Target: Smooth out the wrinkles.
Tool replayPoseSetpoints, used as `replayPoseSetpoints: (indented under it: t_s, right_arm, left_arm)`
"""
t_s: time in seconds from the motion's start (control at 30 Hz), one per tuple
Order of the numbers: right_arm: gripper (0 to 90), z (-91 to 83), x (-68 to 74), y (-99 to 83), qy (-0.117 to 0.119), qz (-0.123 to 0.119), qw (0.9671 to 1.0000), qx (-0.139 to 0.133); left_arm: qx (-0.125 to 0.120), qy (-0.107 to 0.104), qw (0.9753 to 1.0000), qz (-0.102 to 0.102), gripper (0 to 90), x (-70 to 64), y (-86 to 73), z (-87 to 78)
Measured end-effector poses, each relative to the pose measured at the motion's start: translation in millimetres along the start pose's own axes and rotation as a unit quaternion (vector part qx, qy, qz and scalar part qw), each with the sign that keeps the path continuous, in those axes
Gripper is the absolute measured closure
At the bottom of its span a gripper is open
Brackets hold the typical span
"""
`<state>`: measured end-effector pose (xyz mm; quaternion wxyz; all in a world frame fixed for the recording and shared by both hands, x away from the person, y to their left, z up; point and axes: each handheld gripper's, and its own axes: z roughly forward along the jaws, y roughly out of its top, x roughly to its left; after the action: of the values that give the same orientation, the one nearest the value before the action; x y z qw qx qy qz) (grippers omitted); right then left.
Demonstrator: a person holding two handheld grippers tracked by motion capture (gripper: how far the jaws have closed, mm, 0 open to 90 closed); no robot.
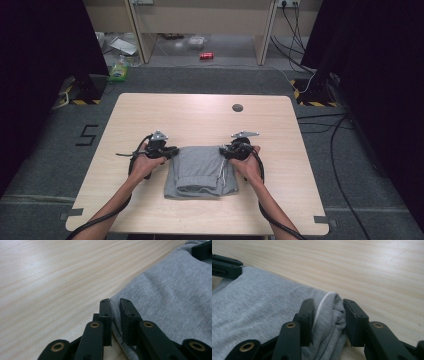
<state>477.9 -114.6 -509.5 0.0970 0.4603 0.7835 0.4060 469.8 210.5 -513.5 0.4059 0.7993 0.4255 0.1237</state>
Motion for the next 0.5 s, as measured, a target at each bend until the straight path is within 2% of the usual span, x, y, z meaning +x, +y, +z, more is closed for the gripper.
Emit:
replayPoseSetpoints:
  t_s: [0.17, 0.5]
  right_arm:
    - [62.0, 4.4, -1.3, 4.4, -0.004, 0.002, 1.0000, -0.001]
    - [62.0, 20.1, -4.9, 20.4, -0.020, 0.008, 0.9998, -0.004]
  left_arm:
    - [0.002, 0.011, 0.9999, 0.007, 80.5, 3.6, 4.4, 2.5]
    - [0.005, 0.029, 0.9996, -0.005, 80.6, 17.0, 15.3, 10.9]
